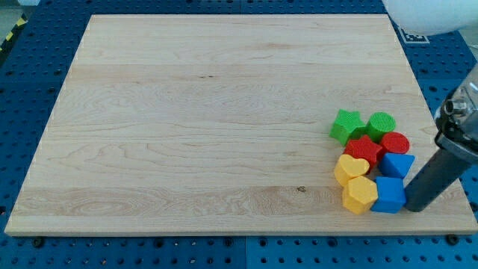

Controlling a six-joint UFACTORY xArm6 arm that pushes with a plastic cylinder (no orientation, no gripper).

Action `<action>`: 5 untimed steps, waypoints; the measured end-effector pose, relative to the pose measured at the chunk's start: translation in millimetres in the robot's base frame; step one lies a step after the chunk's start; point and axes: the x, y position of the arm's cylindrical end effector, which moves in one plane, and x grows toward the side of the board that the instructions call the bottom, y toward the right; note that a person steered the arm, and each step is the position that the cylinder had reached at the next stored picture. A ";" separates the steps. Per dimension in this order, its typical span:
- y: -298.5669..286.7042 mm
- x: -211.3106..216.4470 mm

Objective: Slide blue cube along with yellow hexagon towards bottom center

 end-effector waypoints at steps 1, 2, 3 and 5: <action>-12.3 0.0; -18.3 0.0; -14.9 23.1; -64.4 17.3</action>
